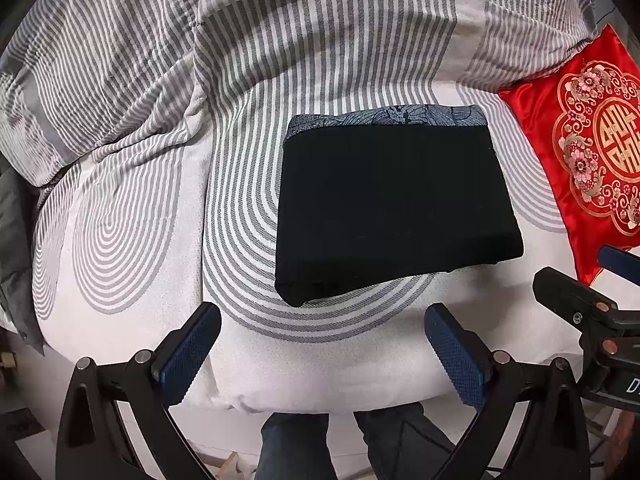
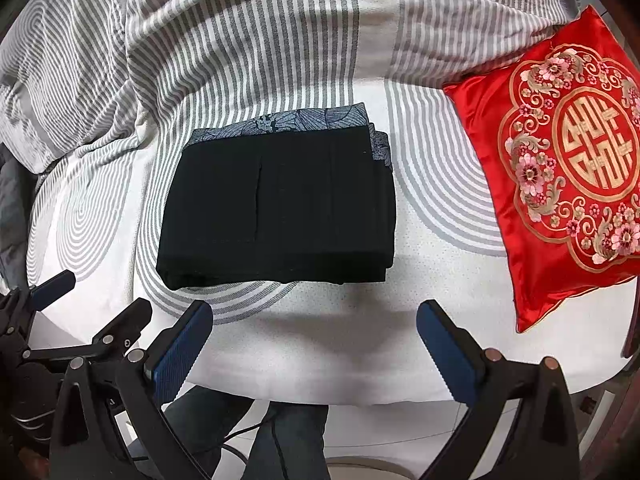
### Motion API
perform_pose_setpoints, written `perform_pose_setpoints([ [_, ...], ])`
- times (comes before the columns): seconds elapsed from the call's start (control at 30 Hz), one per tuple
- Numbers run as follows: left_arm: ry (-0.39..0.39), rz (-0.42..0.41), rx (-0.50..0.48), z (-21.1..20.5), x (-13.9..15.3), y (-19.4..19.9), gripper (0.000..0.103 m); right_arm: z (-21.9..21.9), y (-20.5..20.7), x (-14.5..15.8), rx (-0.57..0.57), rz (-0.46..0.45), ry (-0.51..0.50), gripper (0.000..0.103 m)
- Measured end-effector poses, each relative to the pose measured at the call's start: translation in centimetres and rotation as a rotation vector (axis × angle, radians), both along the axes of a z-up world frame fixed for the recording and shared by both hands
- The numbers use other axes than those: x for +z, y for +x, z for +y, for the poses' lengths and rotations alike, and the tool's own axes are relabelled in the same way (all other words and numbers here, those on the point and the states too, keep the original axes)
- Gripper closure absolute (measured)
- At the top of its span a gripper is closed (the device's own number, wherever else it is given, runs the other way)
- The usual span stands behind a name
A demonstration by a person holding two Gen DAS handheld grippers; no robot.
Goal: Fold large clothes
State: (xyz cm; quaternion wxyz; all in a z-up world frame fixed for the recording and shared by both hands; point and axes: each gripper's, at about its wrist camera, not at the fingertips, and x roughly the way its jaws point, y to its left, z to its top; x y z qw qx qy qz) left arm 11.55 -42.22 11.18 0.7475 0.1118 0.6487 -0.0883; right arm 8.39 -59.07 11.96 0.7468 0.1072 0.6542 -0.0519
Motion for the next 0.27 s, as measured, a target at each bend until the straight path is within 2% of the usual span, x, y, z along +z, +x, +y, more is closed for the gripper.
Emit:
perform_pose_setpoints([
  [0.27, -0.013, -0.012, -0.003, -0.15, 0.12, -0.07, 0.001, -0.32, 0.44, -0.1, 0.003, 0.002, -0.001, 0.001],
])
